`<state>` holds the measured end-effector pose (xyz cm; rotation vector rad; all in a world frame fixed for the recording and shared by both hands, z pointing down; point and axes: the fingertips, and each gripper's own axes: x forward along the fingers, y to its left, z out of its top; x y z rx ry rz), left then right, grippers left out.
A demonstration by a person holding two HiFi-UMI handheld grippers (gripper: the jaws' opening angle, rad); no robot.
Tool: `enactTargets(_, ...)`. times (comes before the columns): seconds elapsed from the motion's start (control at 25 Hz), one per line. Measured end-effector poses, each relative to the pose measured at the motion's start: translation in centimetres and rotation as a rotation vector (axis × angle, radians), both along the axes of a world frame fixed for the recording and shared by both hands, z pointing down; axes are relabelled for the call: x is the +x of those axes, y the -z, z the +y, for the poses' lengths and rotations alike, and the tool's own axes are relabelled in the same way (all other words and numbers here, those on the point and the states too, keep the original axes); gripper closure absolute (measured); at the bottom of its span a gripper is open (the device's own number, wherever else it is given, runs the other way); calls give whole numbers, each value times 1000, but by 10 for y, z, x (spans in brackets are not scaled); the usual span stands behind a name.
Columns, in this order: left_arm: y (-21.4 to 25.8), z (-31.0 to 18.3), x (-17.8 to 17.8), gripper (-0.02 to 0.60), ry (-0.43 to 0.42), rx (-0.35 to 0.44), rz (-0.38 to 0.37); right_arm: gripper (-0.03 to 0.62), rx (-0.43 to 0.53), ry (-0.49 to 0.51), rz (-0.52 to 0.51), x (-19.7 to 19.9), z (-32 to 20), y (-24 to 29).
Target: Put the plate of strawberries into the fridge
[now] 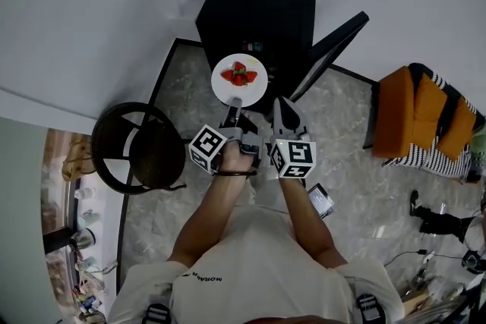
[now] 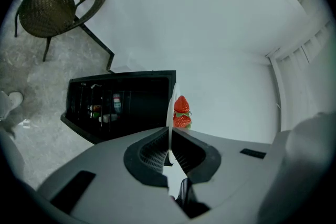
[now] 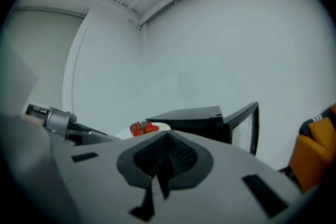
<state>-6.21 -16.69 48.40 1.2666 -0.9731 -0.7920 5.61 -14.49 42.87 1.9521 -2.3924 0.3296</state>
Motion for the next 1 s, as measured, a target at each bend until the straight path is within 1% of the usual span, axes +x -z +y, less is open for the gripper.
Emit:
enactTargets(0.2, -12, -18, 5, 571, -6, -11, -7, 583, 0, -9, 0, 9, -20, -10)
enactTargets(0.32, -19, -28, 6, 571, -16, -1, -12, 582, 6, -5, 4, 8, -30, -16)
enactTargets(0.4, -23, -29, 7, 571, -17, 2, -1, 582, 6, 2, 11, 6, -31, -21)
enactTargets(0.8, -70, -53, 15, 571, -37, -24, -6, 583, 11, -13, 11, 10, -48, -53)
enactTargets(1.0, -94, -61, 22, 571, -57, -39, 7, 582, 2, -25, 5, 11, -55, -72)
